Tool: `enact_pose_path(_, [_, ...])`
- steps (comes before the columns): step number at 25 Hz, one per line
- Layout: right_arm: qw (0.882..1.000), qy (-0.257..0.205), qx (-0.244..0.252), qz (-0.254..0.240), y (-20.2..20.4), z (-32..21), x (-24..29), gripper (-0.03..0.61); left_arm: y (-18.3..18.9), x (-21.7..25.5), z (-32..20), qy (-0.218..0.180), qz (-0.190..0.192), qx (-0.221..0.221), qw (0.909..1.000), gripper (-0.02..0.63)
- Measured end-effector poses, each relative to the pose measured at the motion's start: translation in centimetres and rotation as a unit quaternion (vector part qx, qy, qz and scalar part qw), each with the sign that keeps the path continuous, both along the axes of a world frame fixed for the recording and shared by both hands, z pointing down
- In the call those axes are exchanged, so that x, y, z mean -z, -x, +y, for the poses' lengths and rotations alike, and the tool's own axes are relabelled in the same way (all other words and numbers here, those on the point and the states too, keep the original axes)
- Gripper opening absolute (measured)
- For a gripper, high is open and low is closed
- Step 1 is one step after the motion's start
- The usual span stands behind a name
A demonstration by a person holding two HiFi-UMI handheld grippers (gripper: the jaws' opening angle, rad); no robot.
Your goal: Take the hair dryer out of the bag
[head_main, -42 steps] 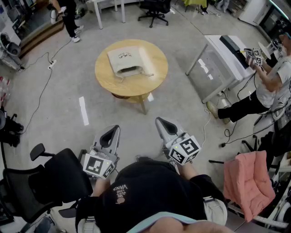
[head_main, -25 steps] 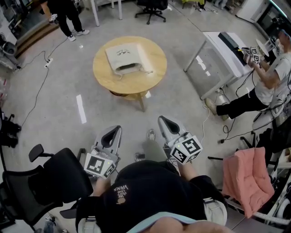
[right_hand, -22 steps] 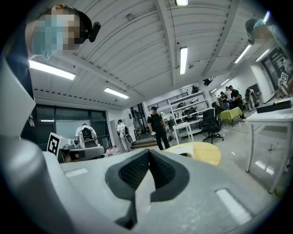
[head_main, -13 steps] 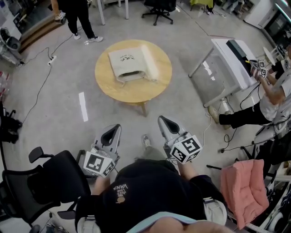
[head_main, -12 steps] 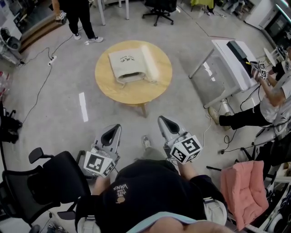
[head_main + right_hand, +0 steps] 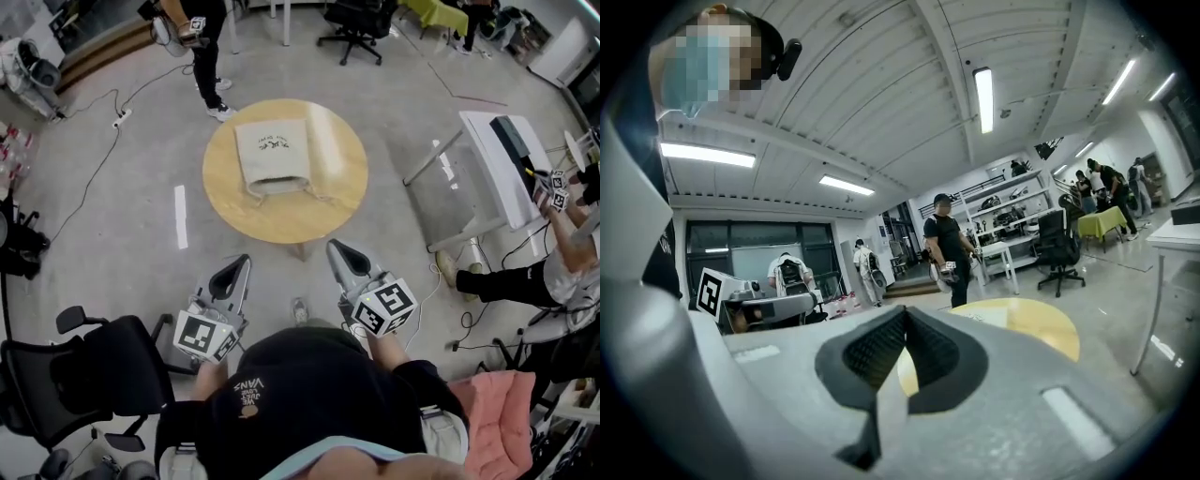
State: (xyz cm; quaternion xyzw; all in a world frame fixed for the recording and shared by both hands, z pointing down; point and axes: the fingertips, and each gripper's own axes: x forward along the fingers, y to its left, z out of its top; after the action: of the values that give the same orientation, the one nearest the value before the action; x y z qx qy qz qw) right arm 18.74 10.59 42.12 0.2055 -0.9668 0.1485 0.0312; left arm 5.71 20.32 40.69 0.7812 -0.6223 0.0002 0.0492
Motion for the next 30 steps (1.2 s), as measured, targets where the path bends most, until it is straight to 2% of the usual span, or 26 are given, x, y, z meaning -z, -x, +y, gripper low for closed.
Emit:
enact_pose_path(10, [0.998, 0.001, 0.056, 0.000, 1.9, -5.6, -0.5, -0.002, 1.7, -0.7, -4.3, 0.004, -0.002, 0.064, 0.9980, 0.009])
enact_pose_path(17, [0.998, 0.014, 0.069, 0.002, 4.0, -7.2, -1.4, -0.002, 4.0, -1.7, -5.2, 0.020, 0.002, 0.088, 0.9960, 0.009])
enact_pose_path(21, [0.998, 0.016, 0.054, 0.004, 5.6, -8.2, -1.5, -0.002, 6.0, -2.0, -6.7, 0.024, 0.001, 0.079, 0.9966, 0.009])
enact_pose_path(30, [1.000, 0.020, 0.005, 0.008, 9.4, -11.3, -1.3, -0.002, 10.5, -2.8, -11.6, 0.040, -0.013, 0.024, 0.9988, 0.009])
